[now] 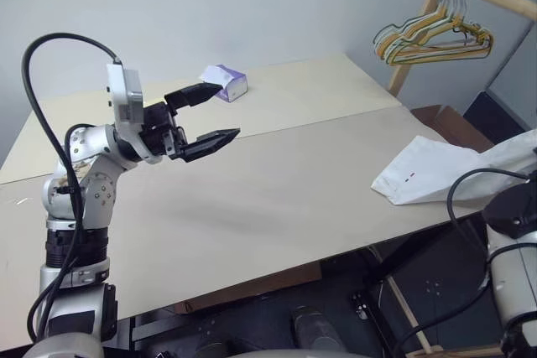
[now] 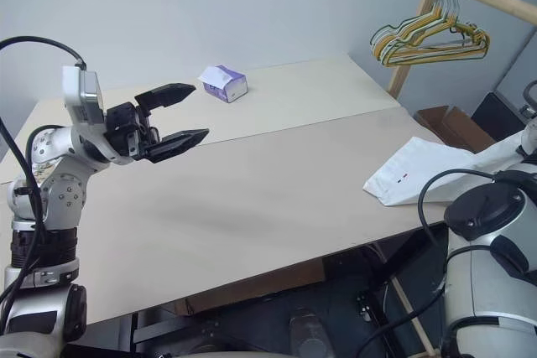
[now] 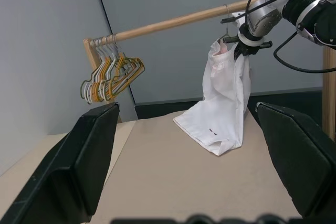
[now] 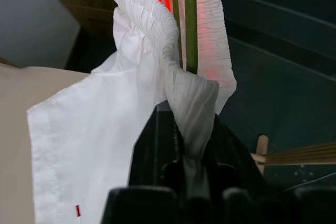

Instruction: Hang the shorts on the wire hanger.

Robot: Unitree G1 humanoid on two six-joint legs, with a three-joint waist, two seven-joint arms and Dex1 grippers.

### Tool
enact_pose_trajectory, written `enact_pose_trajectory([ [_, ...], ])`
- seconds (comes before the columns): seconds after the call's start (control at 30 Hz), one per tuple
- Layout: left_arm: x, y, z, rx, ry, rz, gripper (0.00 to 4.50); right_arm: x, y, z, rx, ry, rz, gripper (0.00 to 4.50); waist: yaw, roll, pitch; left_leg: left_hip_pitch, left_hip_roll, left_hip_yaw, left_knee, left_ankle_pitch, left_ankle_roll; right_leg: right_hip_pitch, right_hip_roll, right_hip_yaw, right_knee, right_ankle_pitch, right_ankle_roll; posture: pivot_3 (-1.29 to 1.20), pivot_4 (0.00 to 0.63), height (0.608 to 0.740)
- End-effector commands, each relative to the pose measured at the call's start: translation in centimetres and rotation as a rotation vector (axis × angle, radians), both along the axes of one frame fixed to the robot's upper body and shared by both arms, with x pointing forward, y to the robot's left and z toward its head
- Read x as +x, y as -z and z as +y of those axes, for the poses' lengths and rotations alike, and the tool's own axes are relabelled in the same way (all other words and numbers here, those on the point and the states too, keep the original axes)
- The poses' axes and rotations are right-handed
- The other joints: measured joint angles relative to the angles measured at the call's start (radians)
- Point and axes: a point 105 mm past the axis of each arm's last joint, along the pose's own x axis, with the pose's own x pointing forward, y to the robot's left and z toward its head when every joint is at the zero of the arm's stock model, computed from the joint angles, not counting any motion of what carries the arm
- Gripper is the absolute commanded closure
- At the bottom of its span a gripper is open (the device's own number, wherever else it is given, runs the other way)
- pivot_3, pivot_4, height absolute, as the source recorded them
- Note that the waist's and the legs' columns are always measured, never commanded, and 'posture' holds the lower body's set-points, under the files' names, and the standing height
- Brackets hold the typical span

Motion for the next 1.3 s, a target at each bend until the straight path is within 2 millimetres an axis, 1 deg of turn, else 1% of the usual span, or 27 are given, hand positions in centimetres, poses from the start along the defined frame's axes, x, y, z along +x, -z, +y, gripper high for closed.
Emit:
enact_pose_trajectory([
  [0.03,-0.5,-1.0,0.0,0.016,0.006,-0.043,0.0,-0.6,-1.4,-0.9,-0.057,0.039,-0.026,2.86,0.001,0.0,0.0,0.0,0.0,0.0,0.0,0.0,0.0,0.0,0.0,0.0,0.0,0.0,0.0,-0.16,0.0,0.74],
  [0.17,-0.4,-1.0,0.1,0.018,0.006,-0.044,0.0,-0.8,-1.6,-1.2,-0.117,0.054,0.005,1.41,0.0,0.0,0.0,0.0,0.0,0.0,0.0,0.0,0.0,0.0,0.0,0.0,0.0,0.0,0.0,-0.15,0.0,0.74],
  [0.23,-0.4,-1.1,0.0,0.019,0.005,-0.043,0.0,-1.5,-2.6,-1.9,-0.257,0.106,0.061,0.69,0.0,0.0,0.0,0.0,0.0,0.0,0.0,0.0,0.0,0.0,0.0,0.0,0.0,0.0,0.0,-0.15,0.0,0.74],
  [0.3,-0.3,-1.0,0.0,0.02,0.006,-0.041,0.0,-2.0,-3.7,-2.2,-0.368,0.135,0.089,0.03,0.0,0.0,0.0,0.001,0.0,0.0,0.0,0.0,0.0,0.001,0.0,0.0,0.0,0.0,0.0,-0.15,0.0,0.74],
  [0.4,-0.5,-0.8,-0.1,0.025,0.015,-0.038,0.0,-2.0,-5.1,-1.7,-0.471,0.14,0.094,0.03,0.0,0.001,0.001,0.001,0.0,0.0,0.0,0.0,0.0,0.001,0.0,0.001,0.0,0.0,0.001,-0.15,0.0,0.74],
  [0.53,-0.4,-0.7,-0.1,0.028,0.021,-0.036,0.0,-1.8,-7.2,-0.5,-0.602,0.137,0.075,0.03,-0.001,0.002,0.001,0.002,0.0,0.0,0.0,0.0,0.0,0.001,0.001,0.001,0.0,0.0,0.001,-0.15,0.0,0.74],
  [0.57,-0.4,-0.7,-0.2,0.028,0.023,-0.036,0.0,-1.7,-8.3,0.1,-0.686,0.142,0.081,0.03,0.0,0.002,0.001,0.002,0.0,0.0,0.0,0.0,0.0,0.001,0.001,0.001,0.0,0.0,0.001,-0.15,0.0,0.74],
  [0.63,-0.4,-0.8,-0.2,0.029,0.026,-0.036,0.0,-1.1,-9.9,1.6,-0.792,0.128,0.043,0.03,-0.001,0.002,0.001,0.003,0.0,0.0,0.0,0.0,0.0,0.003,0.001,0.001,0.0,0.0,0.001,-0.17,0.0,0.74],
  [0.67,-0.4,-0.8,-0.2,0.029,0.027,-0.036,0.0,-0.9,-10.3,2.1,-0.816,0.118,0.027,0.03,-0.004,0.002,0.001,0.004,0.0,0.0,0.0,0.0,0.0,0.003,0.0,0.001,0.0,-0.001,0.001,-0.17,0.0,0.74],
  [0.73,-0.4,-0.8,-0.2,0.027,0.027,-0.037,0.0,-0.4,-11.5,3.3,-0.939,0.099,0.022,0.03,-0.004,0.002,0.001,0.005,0.0,0.001,0.0,0.0,0.0,0.005,0.001,0.002,0.0,-0.001,0.002,-0.17,0.0,0.74],
  [0.77,-0.4,-0.8,-0.2,0.026,0.027,-0.037,0.0,-0.3,-11.8,3.7,-0.975,0.089,0.018,0.03,-0.002,0.001,0.001,0.007,0.0,0.0,0.0,0.0,0.0,0.006,0.001,0.001,0.0,-0.001,0.003,-0.16,0.0,0.74],
  [0.8,-0.4,-0.9,-0.2,0.019,0.024,-0.038,0.0,0.1,-12.2,4.4,-1.025,0.063,0.015,0.03,-0.001,0.001,0.001,0.012,0.0,0.0,0.0,0.0,0.0,0.006,0.001,0.001,0.0,-0.003,0.005,-0.16,0.0,0.74],
  [0.83,-0.4,-0.9,-0.1,0.013,0.018,-0.038,0.0,0.4,-12.7,5.1,-1.076,0.038,0.012,0.03,-0.001,0.001,0.001,0.013,0.0,0.0,0.0,0.0,0.0,0.007,0.0,0.001,-0.001,-0.003,0.006,-0.16,0.0,0.74],
  [0.9,-0.2,-1.1,0.2,0.001,-0.008,-0.038,0.0,1.0,-13.5,6.6,-1.196,-0.019,0.002,0.03,0.0,0.001,0.001,0.014,0.0,0.0,0.0,-0.001,0.001,0.009,0.0,0.001,-0.002,-0.003,0.006,-0.16,0.0,0.74],
  [0.93,0.0,-1.2,0.4,-0.004,-0.037,-0.028,0.0,1.2,-14.1,7.7,-1.307,-0.051,0.017,0.03,0.0,0.001,0.001,0.014,0.0,0.0,0.0,-0.001,0.001,0.009,0.0,0.001,-0.002,-0.003,0.006,-0.14,0.0,0.74],
  [0.97,0.2,-1.2,0.7,-0.007,-0.058,-0.017,0.0,1.5,-14.4,8.9,-1.381,-0.093,0.014,0.03,0.002,0.001,0.001,0.014,0.0,0.0,0.0,-0.001,0.002,0.009,0.0,0.001,-0.002,-0.003,0.006,-0.14,0.0,0.74],
  [1.0,0.1,-1.2,1.0,-0.005,-0.068,-0.012,0.0,2.0,-14.6,10.2,-1.428,-0.155,-0.006,0.03,0.002,0.001,0.001,0.014,0.0,-0.001,0.0,-0.001,0.002,0.009,0.0,0.001,-0.002,-0.003,0.007,-0.14,0.0,0.74],
  [1.03,0.0,-1.1,1.2,-0.004,-0.073,-0.009,0.0,2.3,-14.6,11.1,-1.453,-0.199,-0.021,0.03,0.001,0.001,0.001,0.014,0.0,-0.001,0.0,-0.001,0.002,0.009,0.0,0.001,-0.002,-0.003,0.007,-0.14,0.0,0.74],
  [1.13,-0.2,-0.8,1.9,0.015,-0.117,-0.005,0.0,3.9,-13.9,15.1,-1.514,-0.456,-0.122,0.03,-0.001,0.0,0.002,0.015,0.001,0.0,-0.001,-0.001,0.002,0.01,0.001,0.002,-0.002,-0.004,0.008,-0.12,0.0,0.74],
  [1.2,0.1,-0.2,2.3,0.043,-0.169,0.015,0.0,4.6,-12.7,17.7,-1.564,-0.622,-0.152,0.03,0.003,-0.001,0.002,0.015,0.001,-0.002,-0.001,-0.001,0.002,0.01,0.001,0.001,-0.002,-0.005,0.008,-0.1,0.0,0.74],
  [1.3,0.1,0.8,2.9,0.059,-0.22,0.047,0.0,5.7,-9.7,21.0,-1.551,-0.876,-0.177,0.03,0.016,-0.004,0.003,0.016,0.001,-0.002,-0.001,-0.001,0.002,0.011,0.001,-0.001,-0.002,-0.005,0.008,-0.1,0.0,0.74],
])
